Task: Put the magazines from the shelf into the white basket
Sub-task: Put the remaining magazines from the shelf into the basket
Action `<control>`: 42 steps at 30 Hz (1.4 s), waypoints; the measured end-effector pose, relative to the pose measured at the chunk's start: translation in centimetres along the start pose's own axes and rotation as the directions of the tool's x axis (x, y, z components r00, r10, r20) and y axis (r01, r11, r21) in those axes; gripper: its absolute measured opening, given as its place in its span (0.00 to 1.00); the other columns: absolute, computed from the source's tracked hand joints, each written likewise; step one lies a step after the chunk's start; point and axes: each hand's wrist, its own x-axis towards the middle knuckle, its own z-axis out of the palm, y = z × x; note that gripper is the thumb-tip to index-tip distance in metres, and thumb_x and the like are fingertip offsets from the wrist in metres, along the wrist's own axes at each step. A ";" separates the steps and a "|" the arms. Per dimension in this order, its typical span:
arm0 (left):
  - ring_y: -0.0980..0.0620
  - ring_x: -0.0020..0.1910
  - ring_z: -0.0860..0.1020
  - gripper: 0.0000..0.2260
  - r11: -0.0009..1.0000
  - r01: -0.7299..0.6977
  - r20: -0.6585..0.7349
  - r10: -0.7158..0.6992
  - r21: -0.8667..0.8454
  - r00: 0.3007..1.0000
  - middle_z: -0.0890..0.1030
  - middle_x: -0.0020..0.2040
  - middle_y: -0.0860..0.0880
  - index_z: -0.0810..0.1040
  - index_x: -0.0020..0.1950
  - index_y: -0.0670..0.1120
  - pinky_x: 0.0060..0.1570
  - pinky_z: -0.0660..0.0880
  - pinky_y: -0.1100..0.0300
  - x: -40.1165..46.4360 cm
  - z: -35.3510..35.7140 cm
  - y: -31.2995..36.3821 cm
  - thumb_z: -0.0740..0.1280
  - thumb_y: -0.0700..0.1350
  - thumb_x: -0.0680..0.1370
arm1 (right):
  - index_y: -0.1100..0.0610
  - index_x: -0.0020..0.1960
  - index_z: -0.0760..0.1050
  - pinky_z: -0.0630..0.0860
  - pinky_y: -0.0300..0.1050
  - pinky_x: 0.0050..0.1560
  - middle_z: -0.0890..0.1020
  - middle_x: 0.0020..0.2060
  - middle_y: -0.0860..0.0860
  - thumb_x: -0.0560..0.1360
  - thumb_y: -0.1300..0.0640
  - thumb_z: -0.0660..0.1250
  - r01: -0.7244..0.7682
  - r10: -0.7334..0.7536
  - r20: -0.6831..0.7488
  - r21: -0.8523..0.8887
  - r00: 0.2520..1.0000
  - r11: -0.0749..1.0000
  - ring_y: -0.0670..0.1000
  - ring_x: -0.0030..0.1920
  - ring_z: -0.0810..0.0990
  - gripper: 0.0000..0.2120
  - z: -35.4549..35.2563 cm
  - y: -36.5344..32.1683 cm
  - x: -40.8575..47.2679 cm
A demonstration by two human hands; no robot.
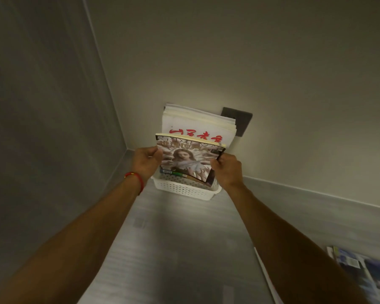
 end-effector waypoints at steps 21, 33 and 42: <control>0.40 0.57 0.78 0.21 0.954 -0.120 -0.125 0.159 0.276 0.979 0.78 0.61 0.40 0.76 0.63 0.42 0.60 0.77 0.44 -9.3 5.4 -2.3 0.63 0.28 0.73 | 0.51 0.48 0.81 0.81 0.48 0.44 0.84 0.49 0.52 0.75 0.71 0.66 -0.169 0.180 0.028 0.512 0.983 0.842 0.56 0.46 0.83 0.16 -7.4 13.2 -12.3; 0.50 0.72 0.68 0.24 0.746 -0.506 0.708 0.066 0.432 0.703 0.71 0.72 0.50 0.76 0.67 0.52 0.75 0.63 0.59 -30.4 26.7 -5.9 0.64 0.38 0.72 | 0.62 0.57 0.77 0.76 0.55 0.56 0.80 0.54 0.64 0.73 0.52 0.69 -0.631 0.552 -0.324 -0.232 0.768 0.741 0.62 0.54 0.79 0.17 -25.9 35.8 -26.3; 0.47 0.79 0.54 0.26 0.467 -0.624 0.773 -0.274 0.627 0.572 0.56 0.80 0.48 0.63 0.77 0.51 0.77 0.62 0.52 -35.0 33.6 -6.4 0.64 0.45 0.79 | 0.57 0.66 0.61 0.71 0.59 0.55 0.70 0.60 0.60 0.61 0.29 0.71 -0.806 0.756 -0.309 -0.371 0.576 0.462 0.62 0.60 0.70 0.46 -29.0 41.5 -30.9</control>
